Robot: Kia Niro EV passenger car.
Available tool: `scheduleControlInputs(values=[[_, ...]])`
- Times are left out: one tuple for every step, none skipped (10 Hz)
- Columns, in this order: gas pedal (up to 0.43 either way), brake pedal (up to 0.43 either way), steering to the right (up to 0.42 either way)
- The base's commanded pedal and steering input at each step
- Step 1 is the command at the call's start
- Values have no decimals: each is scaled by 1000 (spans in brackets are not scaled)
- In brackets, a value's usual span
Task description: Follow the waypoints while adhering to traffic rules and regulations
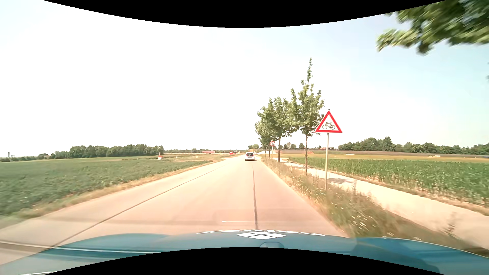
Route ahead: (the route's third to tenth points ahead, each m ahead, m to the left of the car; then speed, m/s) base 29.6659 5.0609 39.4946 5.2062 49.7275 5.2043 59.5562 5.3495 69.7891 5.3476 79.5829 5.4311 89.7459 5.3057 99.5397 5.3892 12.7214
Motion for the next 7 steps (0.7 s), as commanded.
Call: scheduleControlInputs(values=[[87,0,-2],[87,0,-2],[87,0,-2],[87,0,-2],[87,0,-2],[87,0,-2],[87,0,-2]])
